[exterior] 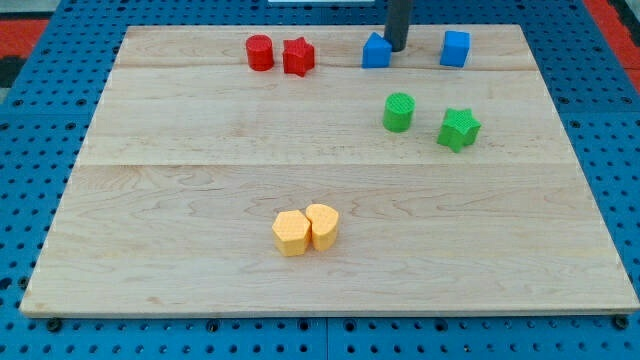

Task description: Push the cube towards the triangle

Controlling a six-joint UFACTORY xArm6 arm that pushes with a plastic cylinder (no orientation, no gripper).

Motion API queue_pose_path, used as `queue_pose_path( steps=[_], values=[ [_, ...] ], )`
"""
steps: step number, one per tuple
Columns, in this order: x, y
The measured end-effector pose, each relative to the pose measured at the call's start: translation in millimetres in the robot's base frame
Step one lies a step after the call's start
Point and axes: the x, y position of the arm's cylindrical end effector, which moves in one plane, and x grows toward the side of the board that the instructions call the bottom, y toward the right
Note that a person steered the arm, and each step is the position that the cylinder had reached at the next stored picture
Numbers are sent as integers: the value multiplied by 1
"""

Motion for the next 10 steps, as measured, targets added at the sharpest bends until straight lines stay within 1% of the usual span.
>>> queue_pose_path(
  steps=[1, 2, 3, 4, 6, 7, 8, 10],
  values=[
    [5, -19],
    [5, 16],
    [-19, 118],
    [-22, 189],
    [32, 193],
    [34, 167],
    [32, 103],
    [37, 93]
  ],
)
